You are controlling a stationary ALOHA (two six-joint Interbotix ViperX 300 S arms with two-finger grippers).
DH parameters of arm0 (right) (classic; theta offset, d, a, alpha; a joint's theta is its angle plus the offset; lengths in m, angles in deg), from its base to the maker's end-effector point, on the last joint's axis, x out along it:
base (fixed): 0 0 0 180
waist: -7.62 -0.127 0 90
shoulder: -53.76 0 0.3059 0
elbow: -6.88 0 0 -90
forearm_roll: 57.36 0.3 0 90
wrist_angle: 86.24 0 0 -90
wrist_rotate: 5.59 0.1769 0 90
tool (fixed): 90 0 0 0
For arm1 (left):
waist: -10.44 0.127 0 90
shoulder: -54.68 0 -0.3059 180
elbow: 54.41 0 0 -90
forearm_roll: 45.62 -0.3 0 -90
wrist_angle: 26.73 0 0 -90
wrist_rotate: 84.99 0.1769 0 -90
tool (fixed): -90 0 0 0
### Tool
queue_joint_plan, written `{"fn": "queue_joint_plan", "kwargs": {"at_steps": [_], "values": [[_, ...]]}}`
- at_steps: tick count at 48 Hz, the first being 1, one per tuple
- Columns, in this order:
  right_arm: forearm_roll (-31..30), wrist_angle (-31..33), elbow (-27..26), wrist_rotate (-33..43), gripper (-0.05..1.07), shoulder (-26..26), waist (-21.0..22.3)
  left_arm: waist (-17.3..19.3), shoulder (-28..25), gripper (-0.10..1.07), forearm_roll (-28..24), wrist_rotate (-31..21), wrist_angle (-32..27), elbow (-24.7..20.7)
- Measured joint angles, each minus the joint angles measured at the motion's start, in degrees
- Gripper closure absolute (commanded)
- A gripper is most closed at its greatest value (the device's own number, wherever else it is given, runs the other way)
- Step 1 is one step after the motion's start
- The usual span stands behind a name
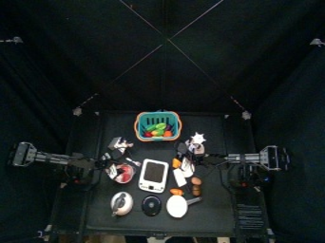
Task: Place squash onto cutting board
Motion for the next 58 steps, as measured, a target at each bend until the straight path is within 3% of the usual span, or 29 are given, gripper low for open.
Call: {"fn": "queue_joint_plan", "kwargs": {"at_steps": [15, 32, 36, 58], "values": [[2.81, 0.26, 0.44, 0.09, 0.54, 0.00, -4.48, 0.00, 0.00, 0.08, -1.67, 0.00, 5.27, -2.72], [5.71, 4.66, 2.20, 0.09, 0.14, 0.62, -6.59, 0.18, 0.00, 0.08, -8.17, -0.09, 23.99, -2.55], [5.89, 4.75, 2.11, 0.09, 0.09, 1.76, -6.59, 0.62, -0.18, 0.08, -8.96, -0.09, 27.07, -2.02], [2.46, 8.17, -3.08, -0.44, 0.07, 12.30, -5.98, 3.25, -1.14, 0.08, -9.84, -0.09, 33.22, -0.97]]}}
